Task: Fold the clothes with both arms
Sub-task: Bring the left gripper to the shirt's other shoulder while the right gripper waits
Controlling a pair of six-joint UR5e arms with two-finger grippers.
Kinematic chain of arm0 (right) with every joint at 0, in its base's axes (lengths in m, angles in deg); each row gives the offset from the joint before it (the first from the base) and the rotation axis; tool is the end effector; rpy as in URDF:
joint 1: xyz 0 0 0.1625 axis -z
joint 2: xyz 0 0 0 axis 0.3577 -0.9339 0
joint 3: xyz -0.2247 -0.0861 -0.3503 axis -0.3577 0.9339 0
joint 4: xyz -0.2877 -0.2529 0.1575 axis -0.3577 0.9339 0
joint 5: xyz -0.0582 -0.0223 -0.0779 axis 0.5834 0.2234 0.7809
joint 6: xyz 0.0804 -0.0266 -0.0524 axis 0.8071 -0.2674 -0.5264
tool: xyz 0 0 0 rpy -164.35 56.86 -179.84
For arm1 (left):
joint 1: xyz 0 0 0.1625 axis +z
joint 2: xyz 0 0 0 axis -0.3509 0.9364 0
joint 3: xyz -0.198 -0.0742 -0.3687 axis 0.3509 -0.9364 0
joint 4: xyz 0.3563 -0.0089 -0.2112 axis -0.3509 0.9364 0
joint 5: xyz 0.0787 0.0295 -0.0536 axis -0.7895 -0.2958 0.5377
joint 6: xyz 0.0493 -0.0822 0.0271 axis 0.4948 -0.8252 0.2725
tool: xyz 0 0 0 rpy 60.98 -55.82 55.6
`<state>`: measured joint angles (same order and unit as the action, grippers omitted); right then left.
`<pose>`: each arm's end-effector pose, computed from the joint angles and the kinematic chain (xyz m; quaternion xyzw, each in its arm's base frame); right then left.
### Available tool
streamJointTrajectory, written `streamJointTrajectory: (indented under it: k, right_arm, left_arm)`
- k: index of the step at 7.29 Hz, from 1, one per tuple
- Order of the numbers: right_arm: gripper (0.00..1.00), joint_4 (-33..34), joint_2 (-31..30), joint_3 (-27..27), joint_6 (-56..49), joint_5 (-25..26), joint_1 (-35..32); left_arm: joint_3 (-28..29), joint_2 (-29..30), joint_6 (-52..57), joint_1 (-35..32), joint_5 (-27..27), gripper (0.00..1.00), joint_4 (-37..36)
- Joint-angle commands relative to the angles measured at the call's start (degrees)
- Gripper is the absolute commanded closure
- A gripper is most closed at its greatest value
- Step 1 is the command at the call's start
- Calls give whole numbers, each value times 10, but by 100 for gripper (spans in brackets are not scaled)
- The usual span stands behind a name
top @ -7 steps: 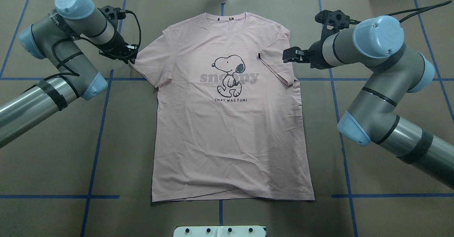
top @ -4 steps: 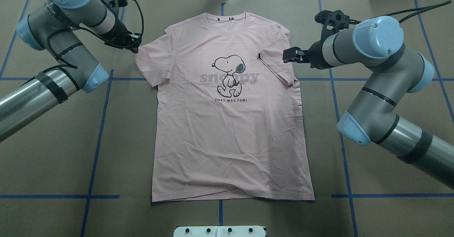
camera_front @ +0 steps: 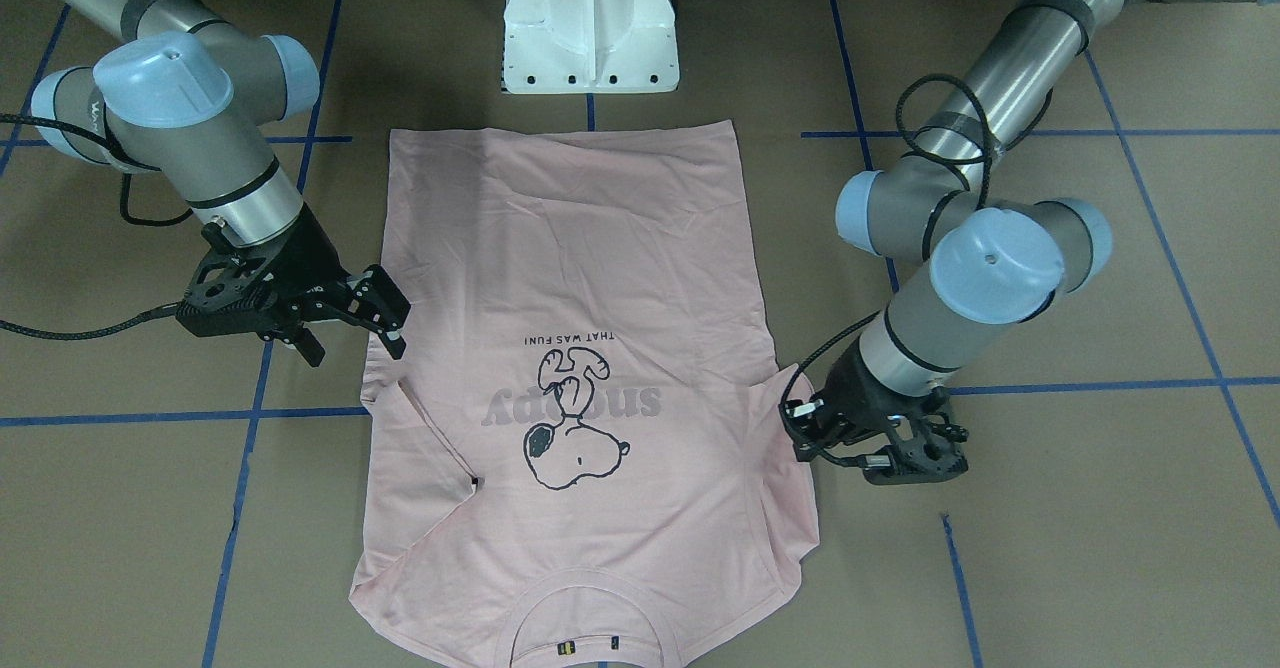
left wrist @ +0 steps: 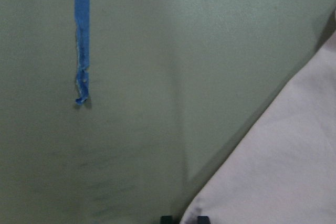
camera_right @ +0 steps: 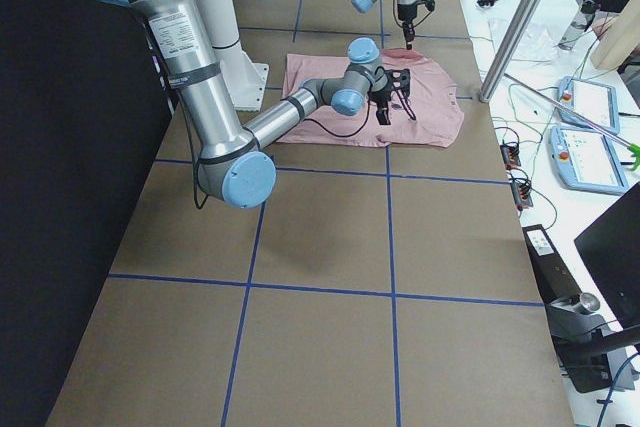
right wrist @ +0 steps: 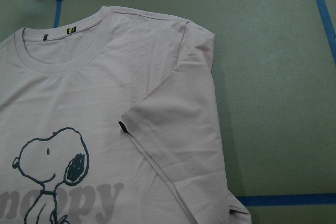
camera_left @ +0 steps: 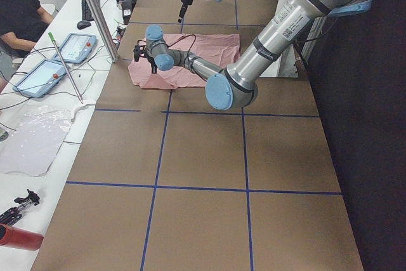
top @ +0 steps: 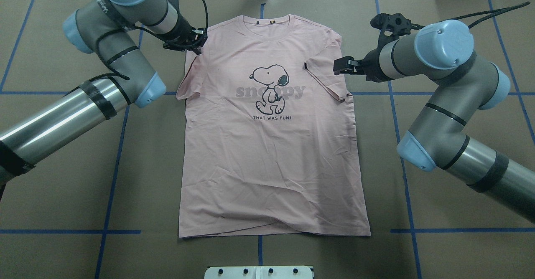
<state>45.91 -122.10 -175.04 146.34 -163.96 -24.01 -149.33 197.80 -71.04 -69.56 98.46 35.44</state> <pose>-0.3818 -0.5298 0.3260 0.1547 -0.4740 0.1157 0.8591 0.4670 -0.6712 0.2855 0.0916 0.4873 -0.0933 0.8634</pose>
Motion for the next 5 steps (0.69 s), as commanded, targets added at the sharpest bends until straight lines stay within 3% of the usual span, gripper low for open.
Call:
streamJointTrajectory:
  k: [1,2,4,5]
  right_arm:
    - [0,-1,-1,6,-2,1,1]
    - [0,-1,-1,7,-1,1,1]
    - [0,-1,0,5,2,1,1]
    - [0,-1,0,6,2,1,1]
  left_arm:
    - [91,40,-6,11,-42,100,73]
    - [141,75,-6,13,-85,100,91]
    - [145,78,-8,35,-89,97,106]
    - [141,75,-8,40,-89,64,108]
